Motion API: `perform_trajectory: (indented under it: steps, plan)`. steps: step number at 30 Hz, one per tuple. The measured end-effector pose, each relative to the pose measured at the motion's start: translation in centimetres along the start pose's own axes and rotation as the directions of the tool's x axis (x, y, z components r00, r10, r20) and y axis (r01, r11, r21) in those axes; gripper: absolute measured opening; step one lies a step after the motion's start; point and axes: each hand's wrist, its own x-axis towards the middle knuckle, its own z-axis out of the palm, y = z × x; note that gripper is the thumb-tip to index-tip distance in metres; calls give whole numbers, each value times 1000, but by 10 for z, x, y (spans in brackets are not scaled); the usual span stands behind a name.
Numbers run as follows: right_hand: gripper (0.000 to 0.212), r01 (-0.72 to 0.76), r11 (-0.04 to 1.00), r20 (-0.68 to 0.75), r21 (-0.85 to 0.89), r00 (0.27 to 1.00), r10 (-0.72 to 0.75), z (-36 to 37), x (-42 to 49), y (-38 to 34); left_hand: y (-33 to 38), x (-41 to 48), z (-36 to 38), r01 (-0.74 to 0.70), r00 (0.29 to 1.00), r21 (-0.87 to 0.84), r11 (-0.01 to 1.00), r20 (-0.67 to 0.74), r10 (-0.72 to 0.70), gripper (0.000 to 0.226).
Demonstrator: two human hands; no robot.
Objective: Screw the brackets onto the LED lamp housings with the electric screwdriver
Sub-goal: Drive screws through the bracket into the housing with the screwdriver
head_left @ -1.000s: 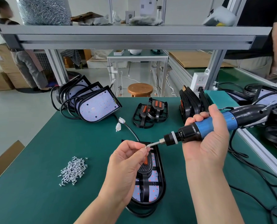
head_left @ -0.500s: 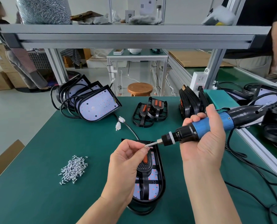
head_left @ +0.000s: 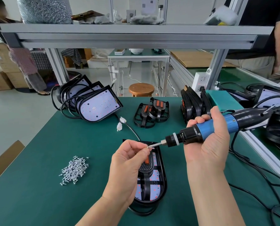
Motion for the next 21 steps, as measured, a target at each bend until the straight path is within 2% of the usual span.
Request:
perform_trajectory:
  steps: [3, 5, 9, 14, 17, 21]
  plan:
    - [33, -31, 998, -58, -58, 998, 27, 5, 1, -2, -2, 0, -1, -54, 998, 96, 994, -24, 56, 19]
    - [29, -14, 998, -58, -67, 998, 10, 5, 1, 0, -3, 0, 0, -113, 992, 198, 974, -36, 122, 21]
    - [25, 16, 1000, 41, -4, 999, -16, -6, -5, 7, -4, -1, 3, -199, 977, 279, 940, -17, 212, 26]
    - [29, 57, 998, 110, -42, 993, -52, -15, -8, 10, -4, 2, -5, -260, 961, 495, 829, 47, 274, 31]
    - [33, 122, 992, 147, -40, 982, -115, -15, -7, 7, -2, 1, -7, -288, 951, 529, 798, 58, 305, 36]
    - [34, 216, 974, 188, -73, 962, -199, -12, -6, 4, 1, 0, -7, -294, 950, 513, 807, 63, 306, 49]
